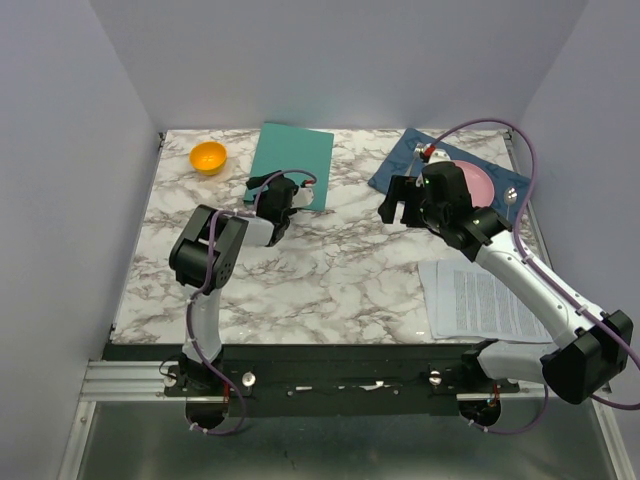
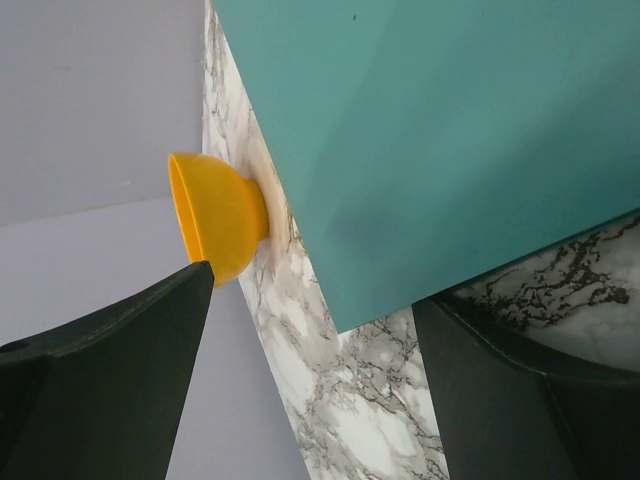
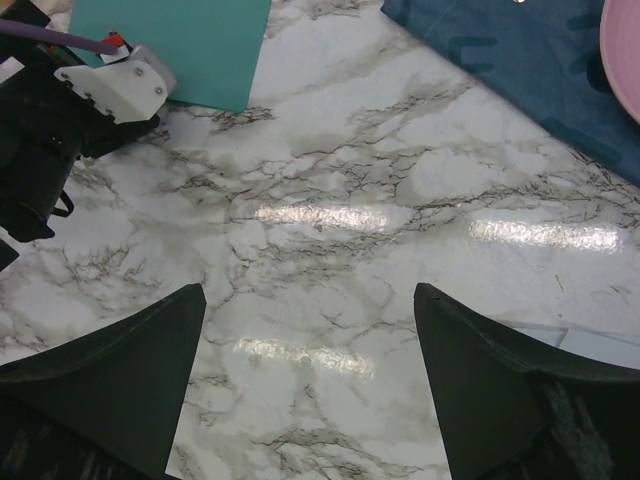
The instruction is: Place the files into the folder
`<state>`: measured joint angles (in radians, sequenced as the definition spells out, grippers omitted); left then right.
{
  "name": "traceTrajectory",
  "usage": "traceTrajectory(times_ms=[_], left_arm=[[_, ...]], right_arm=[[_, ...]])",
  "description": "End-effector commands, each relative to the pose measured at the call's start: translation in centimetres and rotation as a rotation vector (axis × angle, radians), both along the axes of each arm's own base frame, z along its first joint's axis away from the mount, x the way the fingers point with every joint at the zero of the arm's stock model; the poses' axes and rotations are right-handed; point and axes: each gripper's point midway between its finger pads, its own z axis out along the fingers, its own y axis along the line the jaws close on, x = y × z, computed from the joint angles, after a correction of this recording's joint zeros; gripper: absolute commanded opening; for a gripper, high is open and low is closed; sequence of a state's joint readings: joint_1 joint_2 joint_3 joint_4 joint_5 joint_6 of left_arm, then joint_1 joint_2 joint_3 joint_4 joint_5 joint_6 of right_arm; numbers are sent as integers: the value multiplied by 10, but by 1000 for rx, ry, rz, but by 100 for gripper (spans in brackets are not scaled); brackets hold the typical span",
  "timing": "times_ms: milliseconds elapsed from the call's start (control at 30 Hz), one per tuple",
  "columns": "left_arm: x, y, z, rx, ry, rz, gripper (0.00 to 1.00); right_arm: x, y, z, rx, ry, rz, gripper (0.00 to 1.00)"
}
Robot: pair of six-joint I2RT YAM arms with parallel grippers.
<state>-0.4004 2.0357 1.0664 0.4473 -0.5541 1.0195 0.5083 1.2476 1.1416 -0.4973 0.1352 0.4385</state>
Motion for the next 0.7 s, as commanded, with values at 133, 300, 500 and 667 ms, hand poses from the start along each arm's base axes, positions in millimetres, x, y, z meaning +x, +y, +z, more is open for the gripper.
traceTrajectory(times_ms=[133, 300, 500, 667], left_arm=[[21, -3, 25, -33, -152, 51, 86], [17, -3, 27, -49, -158, 53, 74], [9, 0, 37, -93, -186, 78, 28], [-7, 7, 48, -131, -191, 114, 15]], right_arm=[[2, 0, 6, 38, -23, -16, 90], [1, 2, 2, 51, -15, -15, 88], [0, 2, -6, 49, -2, -17, 83], [-1, 2, -10, 49, 11, -21, 83]])
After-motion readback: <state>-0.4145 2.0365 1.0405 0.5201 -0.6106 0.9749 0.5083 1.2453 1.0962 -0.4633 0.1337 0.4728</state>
